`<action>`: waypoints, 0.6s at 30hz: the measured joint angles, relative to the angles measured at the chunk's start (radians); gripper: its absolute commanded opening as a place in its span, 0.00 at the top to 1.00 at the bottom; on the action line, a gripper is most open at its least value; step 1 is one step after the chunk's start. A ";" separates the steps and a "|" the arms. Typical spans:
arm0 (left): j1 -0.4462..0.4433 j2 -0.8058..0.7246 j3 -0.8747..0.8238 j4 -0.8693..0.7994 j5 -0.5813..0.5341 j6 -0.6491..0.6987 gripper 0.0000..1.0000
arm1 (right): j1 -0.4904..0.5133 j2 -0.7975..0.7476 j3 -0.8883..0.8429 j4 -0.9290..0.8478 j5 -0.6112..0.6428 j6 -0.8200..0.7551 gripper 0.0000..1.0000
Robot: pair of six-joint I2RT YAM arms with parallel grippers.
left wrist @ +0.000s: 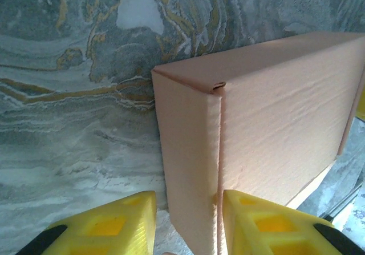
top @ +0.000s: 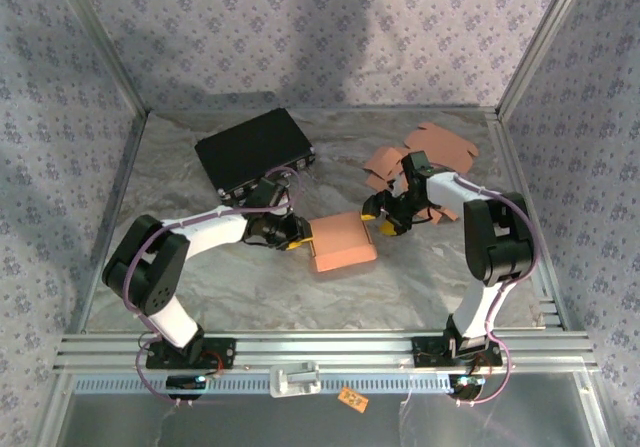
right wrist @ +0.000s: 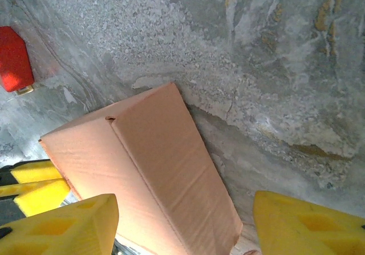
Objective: Fold the paper box
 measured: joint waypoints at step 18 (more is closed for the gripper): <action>0.003 -0.015 -0.066 0.085 -0.005 -0.007 0.80 | 0.012 -0.011 -0.116 0.151 -0.090 -0.003 0.21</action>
